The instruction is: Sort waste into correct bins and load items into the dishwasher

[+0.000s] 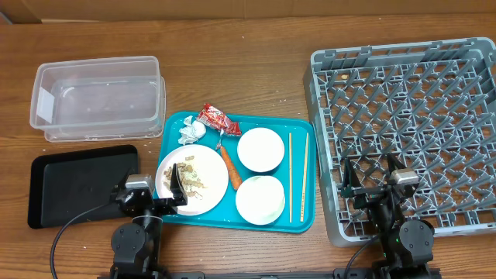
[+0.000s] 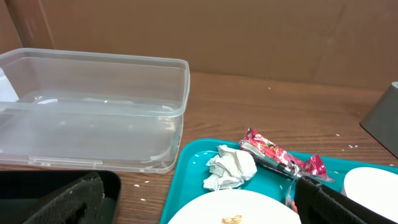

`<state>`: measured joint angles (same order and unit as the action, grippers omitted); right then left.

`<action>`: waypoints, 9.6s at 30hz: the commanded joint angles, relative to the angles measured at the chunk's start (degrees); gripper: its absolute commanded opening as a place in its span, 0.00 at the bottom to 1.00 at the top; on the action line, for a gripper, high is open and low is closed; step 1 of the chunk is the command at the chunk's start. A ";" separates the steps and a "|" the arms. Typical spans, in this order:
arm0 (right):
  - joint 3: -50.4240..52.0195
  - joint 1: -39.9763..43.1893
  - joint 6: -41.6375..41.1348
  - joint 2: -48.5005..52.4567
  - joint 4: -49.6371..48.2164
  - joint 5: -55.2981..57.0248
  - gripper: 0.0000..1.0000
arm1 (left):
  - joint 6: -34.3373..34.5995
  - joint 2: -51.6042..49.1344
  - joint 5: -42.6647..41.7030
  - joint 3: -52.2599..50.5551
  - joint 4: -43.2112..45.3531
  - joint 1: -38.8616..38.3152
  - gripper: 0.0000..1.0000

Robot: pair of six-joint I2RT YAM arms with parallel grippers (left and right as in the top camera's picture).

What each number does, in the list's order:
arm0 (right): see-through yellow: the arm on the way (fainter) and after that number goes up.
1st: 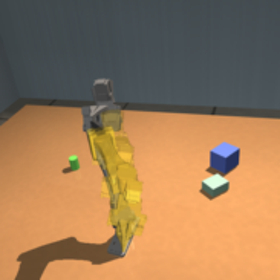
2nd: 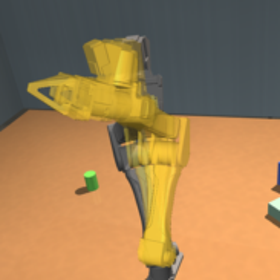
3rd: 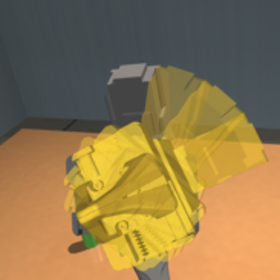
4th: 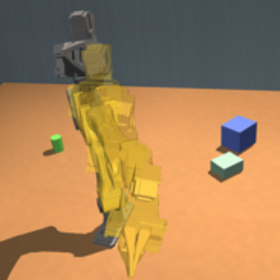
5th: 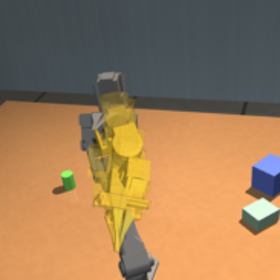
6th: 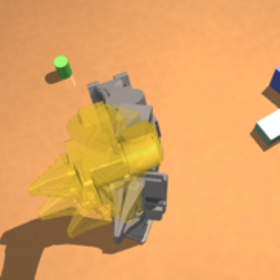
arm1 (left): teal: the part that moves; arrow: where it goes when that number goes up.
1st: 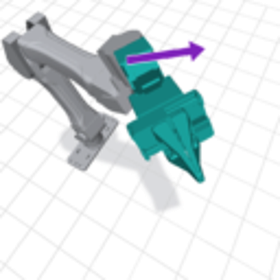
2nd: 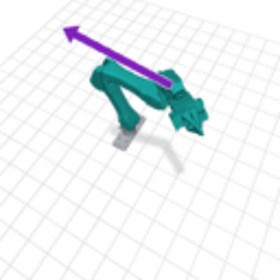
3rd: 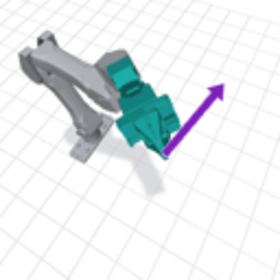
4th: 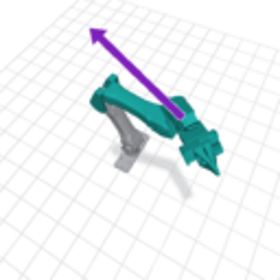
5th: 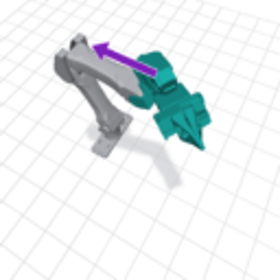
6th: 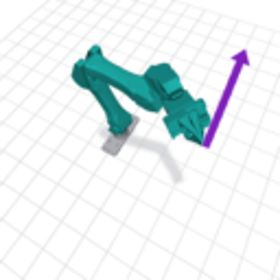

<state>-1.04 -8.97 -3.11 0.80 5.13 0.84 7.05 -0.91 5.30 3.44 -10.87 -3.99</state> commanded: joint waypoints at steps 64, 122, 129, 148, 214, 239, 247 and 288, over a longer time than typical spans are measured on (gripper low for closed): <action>0.44 0.35 -3.08 -0.39 -2.62 -8.44 1.00 | 0.44 0.66 -21.94 -0.22 10.05 0.22 1.00; -77.16 0.37 -10.73 55.12 68.11 -7.06 1.00 | 3.32 -80.76 -22.51 72.78 -49.77 -31.91 1.00; -77.13 0.37 -13.44 56.39 68.83 -6.91 1.00 | 4.96 -90.79 -20.70 72.78 -51.69 -32.70 0.79; -77.09 0.37 -13.44 58.10 69.44 -6.93 1.00 | 5.44 -100.72 -13.05 72.67 -50.10 -38.16 0.41; -77.37 0.31 -7.28 55.17 42.64 -50.31 0.64 | 4.35 -97.98 -91.89 99.27 -37.92 -12.70 0.52; -77.37 0.33 -8.81 54.42 63.10 -24.65 0.79 | 0.66 -93.42 -25.20 99.27 -67.10 -20.39 0.64; -78.88 0.33 -15.39 51.95 66.07 -12.96 0.83 | 8.31 -87.36 -10.60 99.27 -72.39 -20.94 0.57; -79.67 0.33 -14.51 46.95 66.38 -11.34 1.00 | -23.89 -92.02 -45.83 73.00 -59.30 -26.60 0.75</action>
<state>-79.72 -8.93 -17.58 47.90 71.59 -11.11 -7.94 -89.65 -32.05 77.23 -71.13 -27.97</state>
